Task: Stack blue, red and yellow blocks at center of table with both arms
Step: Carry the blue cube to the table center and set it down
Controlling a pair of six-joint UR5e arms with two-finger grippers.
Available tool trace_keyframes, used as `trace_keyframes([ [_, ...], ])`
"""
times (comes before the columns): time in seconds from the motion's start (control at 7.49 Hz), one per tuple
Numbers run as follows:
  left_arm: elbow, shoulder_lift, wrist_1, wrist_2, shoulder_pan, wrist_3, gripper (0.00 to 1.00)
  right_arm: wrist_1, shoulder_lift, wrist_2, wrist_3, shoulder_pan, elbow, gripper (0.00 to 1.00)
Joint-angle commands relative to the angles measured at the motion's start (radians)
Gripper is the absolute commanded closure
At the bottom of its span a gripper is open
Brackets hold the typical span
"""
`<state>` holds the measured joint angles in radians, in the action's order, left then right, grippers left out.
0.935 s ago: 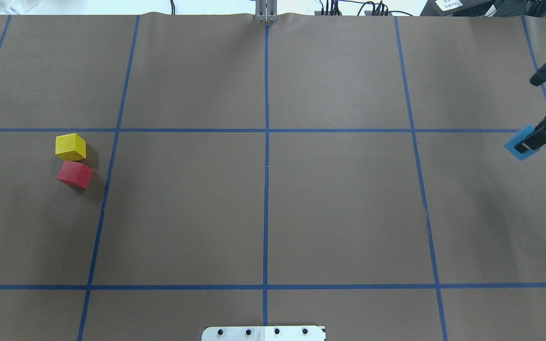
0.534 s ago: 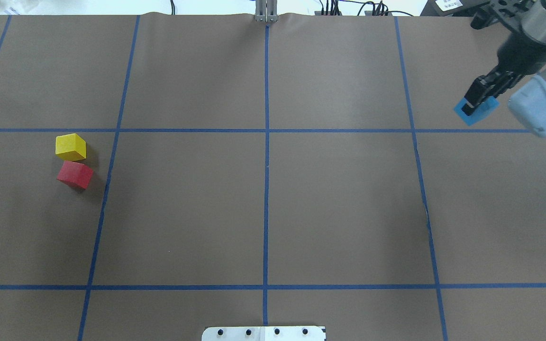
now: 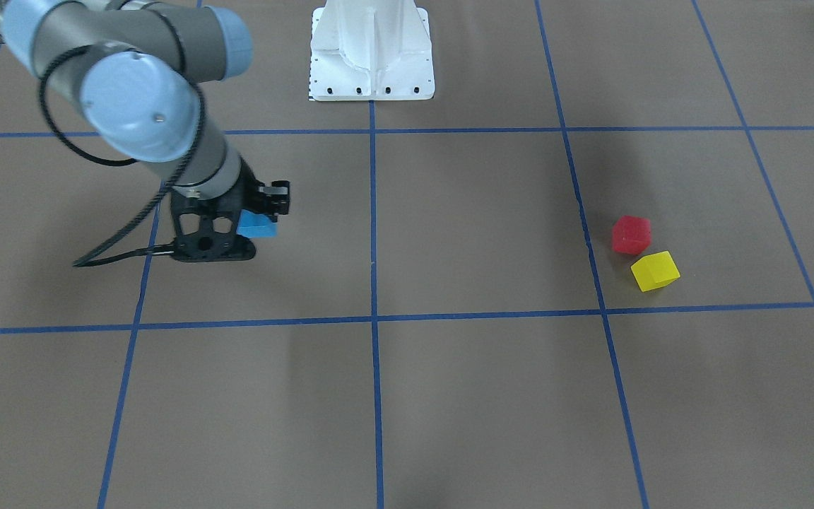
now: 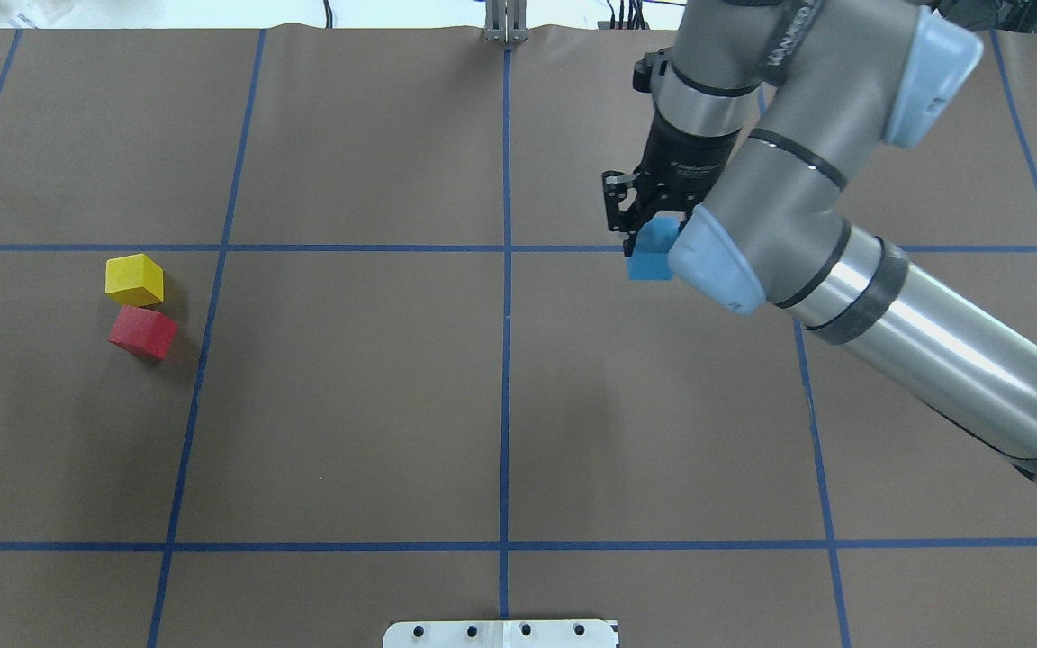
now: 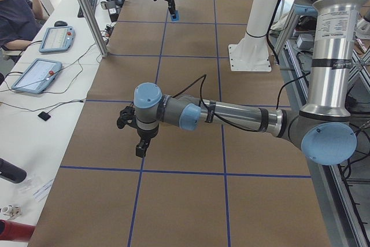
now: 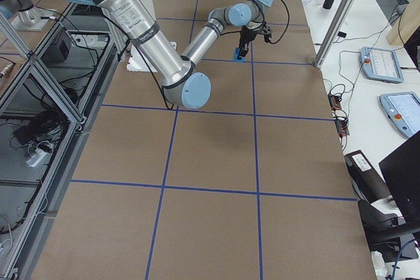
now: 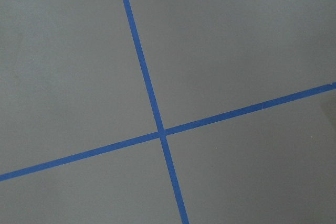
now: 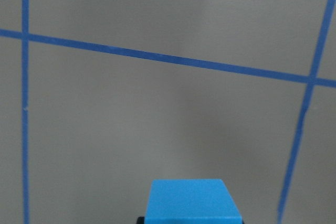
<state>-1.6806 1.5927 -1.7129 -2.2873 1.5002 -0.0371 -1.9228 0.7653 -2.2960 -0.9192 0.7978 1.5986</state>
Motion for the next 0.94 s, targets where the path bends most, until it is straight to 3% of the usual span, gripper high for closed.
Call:
trace_keyframes([
  [0.0, 0.004, 0.000, -0.001, 0.000, 0.000, -0.001, 0.00, 0.259, -0.079, 0.061, -0.238, -0.100, -0.190, 1.00],
  [0.4, 0.004, 0.000, -0.001, 0.000, 0.000, -0.001, 0.00, 0.295, -0.145, 0.134, -0.221, -0.137, -0.305, 1.00],
  [0.67, 0.006, 0.000, -0.001, 0.000, 0.000, -0.003, 0.00, 0.430, -0.153, 0.174, -0.222, -0.169, -0.389, 1.00],
  [0.8, 0.007, -0.002, -0.001, 0.002, 0.000, -0.003, 0.00, 0.430, -0.162, 0.197, -0.224, -0.184, -0.413, 1.00],
])
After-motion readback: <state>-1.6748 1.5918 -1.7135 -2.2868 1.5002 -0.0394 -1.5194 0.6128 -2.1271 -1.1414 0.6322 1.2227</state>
